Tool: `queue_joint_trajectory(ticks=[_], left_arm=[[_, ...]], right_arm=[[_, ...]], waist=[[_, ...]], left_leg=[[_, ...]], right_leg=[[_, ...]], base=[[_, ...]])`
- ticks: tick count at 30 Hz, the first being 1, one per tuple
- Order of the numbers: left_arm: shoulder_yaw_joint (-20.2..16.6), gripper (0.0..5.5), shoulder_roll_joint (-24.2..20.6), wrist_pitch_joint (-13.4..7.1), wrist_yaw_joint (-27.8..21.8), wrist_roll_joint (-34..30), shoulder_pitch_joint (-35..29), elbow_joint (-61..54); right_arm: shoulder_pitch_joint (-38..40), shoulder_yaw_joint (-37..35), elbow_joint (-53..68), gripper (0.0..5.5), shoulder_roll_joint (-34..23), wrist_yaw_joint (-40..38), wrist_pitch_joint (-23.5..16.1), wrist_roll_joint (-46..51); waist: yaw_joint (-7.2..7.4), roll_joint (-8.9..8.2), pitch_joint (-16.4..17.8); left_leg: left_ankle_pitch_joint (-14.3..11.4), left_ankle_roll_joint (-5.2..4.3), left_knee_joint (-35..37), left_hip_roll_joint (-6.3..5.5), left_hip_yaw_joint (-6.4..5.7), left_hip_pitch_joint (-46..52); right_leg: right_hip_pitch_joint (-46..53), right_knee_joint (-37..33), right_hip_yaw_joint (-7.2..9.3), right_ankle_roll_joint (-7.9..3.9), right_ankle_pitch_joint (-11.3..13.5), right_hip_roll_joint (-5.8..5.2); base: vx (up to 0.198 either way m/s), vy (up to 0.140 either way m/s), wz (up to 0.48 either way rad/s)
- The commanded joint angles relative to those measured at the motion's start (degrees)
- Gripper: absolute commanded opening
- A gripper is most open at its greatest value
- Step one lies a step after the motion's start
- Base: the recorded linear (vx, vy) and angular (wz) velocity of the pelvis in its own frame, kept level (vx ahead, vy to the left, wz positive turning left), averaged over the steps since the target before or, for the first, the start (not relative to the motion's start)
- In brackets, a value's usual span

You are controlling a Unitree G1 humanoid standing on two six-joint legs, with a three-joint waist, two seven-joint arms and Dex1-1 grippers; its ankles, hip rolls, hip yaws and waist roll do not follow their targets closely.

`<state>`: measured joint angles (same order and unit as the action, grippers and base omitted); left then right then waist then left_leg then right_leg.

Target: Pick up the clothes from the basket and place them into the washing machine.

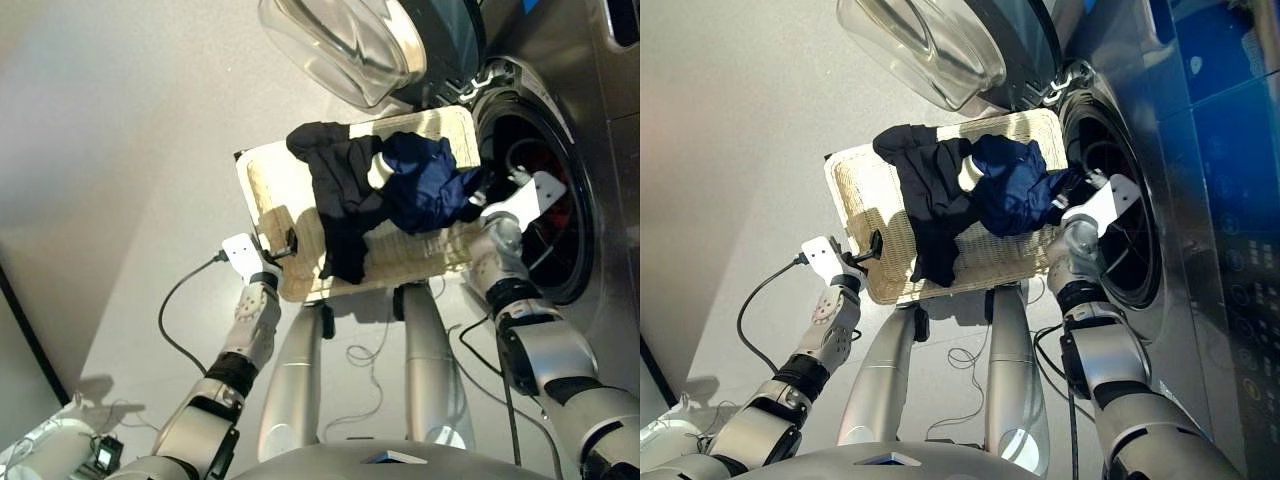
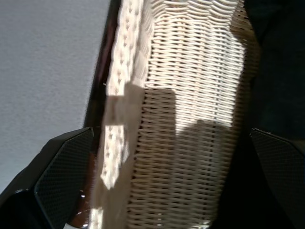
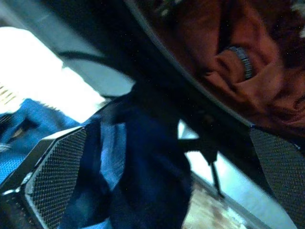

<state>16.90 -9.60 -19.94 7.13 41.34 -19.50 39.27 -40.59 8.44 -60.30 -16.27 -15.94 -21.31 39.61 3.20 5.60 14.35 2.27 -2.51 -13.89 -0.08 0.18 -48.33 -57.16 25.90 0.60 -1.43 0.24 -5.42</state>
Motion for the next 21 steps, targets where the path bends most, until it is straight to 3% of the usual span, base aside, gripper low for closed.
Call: queue_joint_trajectory(ticks=[1, 3, 4, 5, 6, 9, 13, 21], left_arm=[[1.6, 5.50, -1.0, -1.5, -1.4, -5.8, -6.3, 4.6], [2.8, 5.50, -0.6, -1.1, -1.9, -7.1, -8.7, 6.9], [3.5, 5.50, 0.0, -0.7, -1.9, -7.5, -9.5, 8.4], [3.4, 5.50, -0.1, -0.8, -1.9, -7.5, -9.7, 8.4], [4.5, 5.50, 0.9, -0.4, -1.9, -8.5, -11.5, 10.5], [5.6, 5.50, 2.2, 0.4, -2.0, -9.6, -13.9, 14.0], [5.8, 5.50, 3.3, 1.0, -1.3, -10.5, -15.9, 17.2], [4.9, 5.50, 3.8, 2.8, 0.7, -12.9, -19.6, 22.9]], right_arm=[[0.7, 5.8, 4.6, 5.50, 0.6, 3.5, 0.3, -6.9], [1.7, 9.6, 6.3, 5.50, 1.1, 4.4, 1.0, -11.3], [2.2, 11.2, 7.0, 5.50, 1.4, 5.1, 1.3, -12.7], [2.2, 11.2, 7.1, 5.50, 1.4, 5.1, 1.3, -12.7], [3.4, 13.9, 8.4, 5.50, 2.5, 6.1, 1.6, -14.8], [4.7, 20.1, 12.0, 5.50, 2.7, 6.2, 2.2, -22.8], [5.8, 22.9, 15.0, 5.50, 2.8, 6.1, 2.5, -27.2], [6.2, 25.7, 25.0, 5.50, 3.1, 5.7, 2.0, -29.6]], waist=[[0.67, -1.16, 0.9], [1.23, -1.82, 1.2], [1.20, -1.79, 1.2], [1.50, -2.08, 1.4], [1.70, -2.28, 1.4], [2.40, -2.89, 1.5], [3.13, -3.29, 1.5], [5.40, -4.81, 2.6]], left_leg=[[-5.0, 0.42, -1.8, -0.11, -0.41, 4.6], [-4.2, 0.25, -0.6, -0.18, -0.10, 5.4], [-5.8, 0.03, -0.5, 0.14, -0.35, 6.6], [-4.1, 0.26, -0.4, -0.20, 0.03, 5.8], [-5.8, 0.16, -0.6, 0.13, 0.06, 6.8], [-6.0, 0.49, -1.3, 0.15, 0.18, 6.3], [-6.5, 0.65, -2.1, 0.27, 0.61, 5.6], [-9.6, 1.52, -8.2, 2.27, 2.32, 0.8]], right_leg=[[8.3, -10.2, 2.06, -4.00, 1.6, 0.47], [9.5, -12.0, 1.94, -4.24, 2.5, 0.53], [10.5, -12.2, 1.65, -4.55, 1.1, 1.13], [9.8, -12.7, 1.75, -4.26, 2.8, 0.73], [10.6, -12.6, 1.29, -4.60, 1.8, 1.30], [10.0, -12.1, 0.62, -4.51, 1.8, 1.76], [9.2, -11.8, -0.11, -4.52, 1.8, 2.17], [4.8, -9.4, -2.06, -4.30, 1.1, 4.09]], base=[[-0.124, -0.005, 0.053], [-0.026, -0.008, 0.034], [0.000, 0.000, 0.000], [0.069, 0.017, -0.047], [0.000, 0.000, 0.000], [0.020, 0.012, -0.039], [0.002, 0.014, -0.042], [0.005, 0.022, -0.256]])
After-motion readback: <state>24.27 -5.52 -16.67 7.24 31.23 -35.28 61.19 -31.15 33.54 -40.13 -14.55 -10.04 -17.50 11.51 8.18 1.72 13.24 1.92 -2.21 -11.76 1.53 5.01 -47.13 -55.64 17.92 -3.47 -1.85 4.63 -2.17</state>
